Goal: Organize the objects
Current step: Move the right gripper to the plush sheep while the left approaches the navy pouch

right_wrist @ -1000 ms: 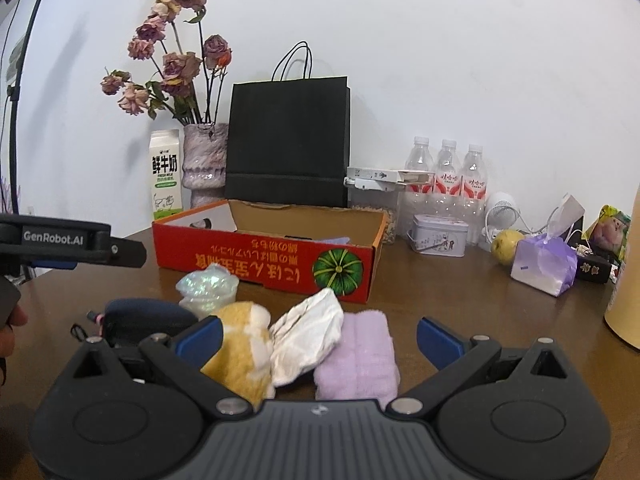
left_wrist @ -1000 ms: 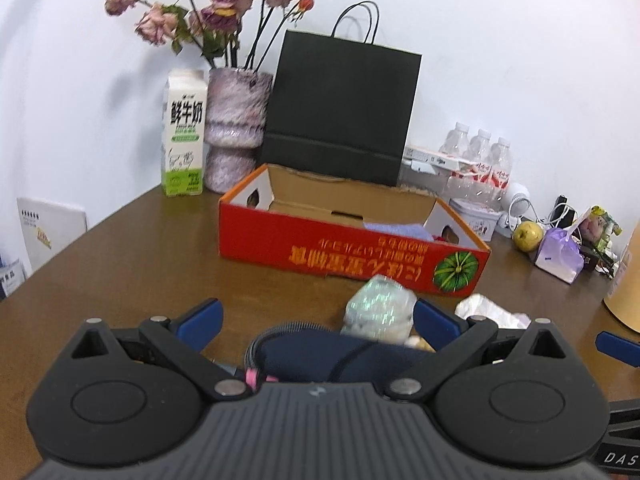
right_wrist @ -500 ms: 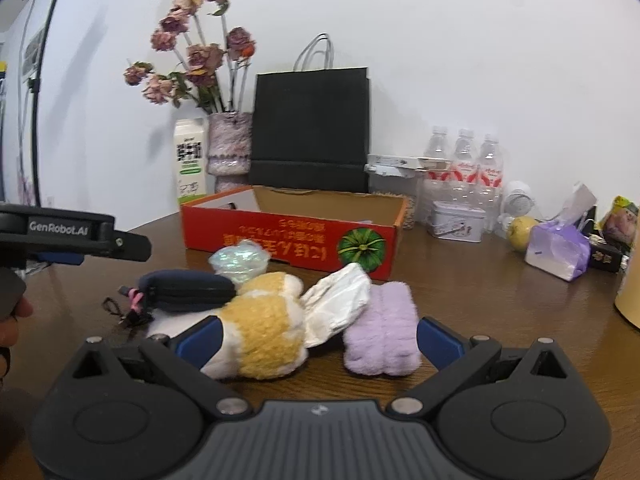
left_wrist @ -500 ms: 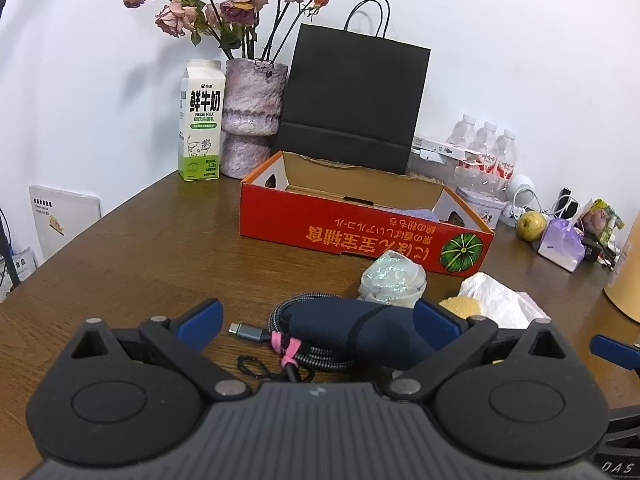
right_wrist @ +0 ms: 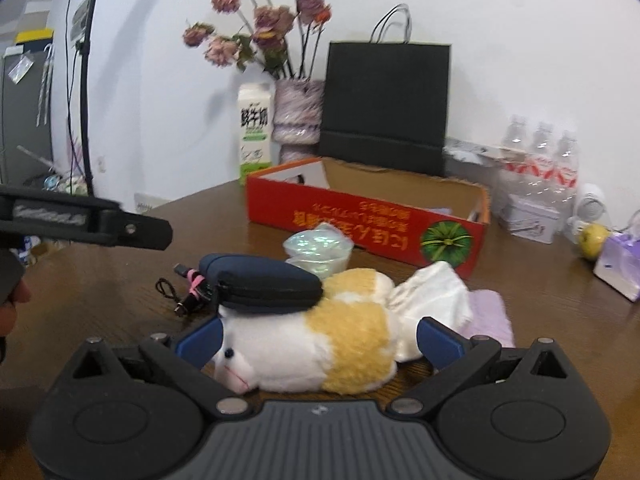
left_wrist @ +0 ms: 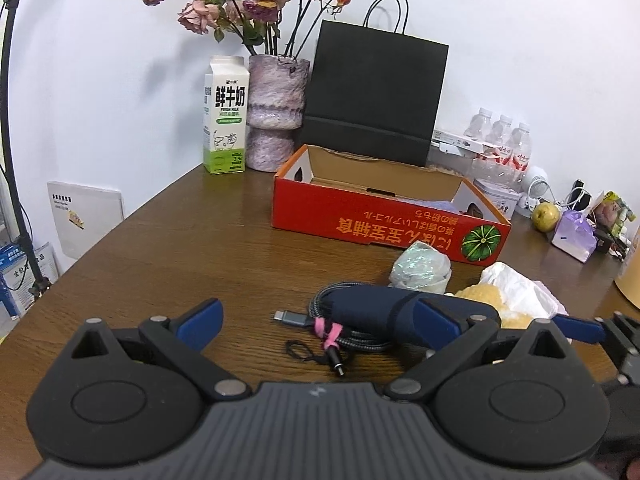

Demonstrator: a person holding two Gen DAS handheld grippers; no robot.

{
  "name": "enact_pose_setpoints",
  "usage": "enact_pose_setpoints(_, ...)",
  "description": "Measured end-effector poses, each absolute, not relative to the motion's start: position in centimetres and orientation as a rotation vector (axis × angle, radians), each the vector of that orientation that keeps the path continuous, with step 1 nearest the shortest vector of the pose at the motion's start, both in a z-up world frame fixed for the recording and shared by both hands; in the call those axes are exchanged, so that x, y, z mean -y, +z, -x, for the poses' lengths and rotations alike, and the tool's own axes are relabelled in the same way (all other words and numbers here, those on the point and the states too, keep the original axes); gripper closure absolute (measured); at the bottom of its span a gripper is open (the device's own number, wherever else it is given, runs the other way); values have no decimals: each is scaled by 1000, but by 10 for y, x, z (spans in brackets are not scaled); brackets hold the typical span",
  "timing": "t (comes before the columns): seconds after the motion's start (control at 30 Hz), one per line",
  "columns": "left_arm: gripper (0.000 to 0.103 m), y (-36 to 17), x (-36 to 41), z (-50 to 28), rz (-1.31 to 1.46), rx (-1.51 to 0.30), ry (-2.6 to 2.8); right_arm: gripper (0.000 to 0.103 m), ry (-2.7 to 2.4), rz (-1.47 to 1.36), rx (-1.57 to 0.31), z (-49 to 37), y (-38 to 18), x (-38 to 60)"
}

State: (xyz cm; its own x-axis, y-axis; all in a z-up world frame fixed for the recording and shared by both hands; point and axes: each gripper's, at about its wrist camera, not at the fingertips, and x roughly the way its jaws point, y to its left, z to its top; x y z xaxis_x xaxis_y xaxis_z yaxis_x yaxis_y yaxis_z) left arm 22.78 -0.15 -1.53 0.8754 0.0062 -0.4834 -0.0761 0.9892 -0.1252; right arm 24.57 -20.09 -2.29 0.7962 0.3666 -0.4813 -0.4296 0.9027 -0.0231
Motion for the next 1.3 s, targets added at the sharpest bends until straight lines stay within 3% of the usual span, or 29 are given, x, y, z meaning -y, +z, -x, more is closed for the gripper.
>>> enact_pose_setpoints(0.9,0,-15,-5,-210,155,-547,77,1,428,239,-557,-262,-34,179)
enact_pose_setpoints(1.2,0,-14,-13,-198,162,-547,104,22,465,216,-509,-230,-27,191)
enact_pose_setpoints(1.23,0,-13,-14,-197,164,-546,108,26,472,225,-507,-224,-25,191)
enact_pose_setpoints(1.3,0,-12,-16,-195,168,-544,111,49,491,234,-512,-215,-21,194)
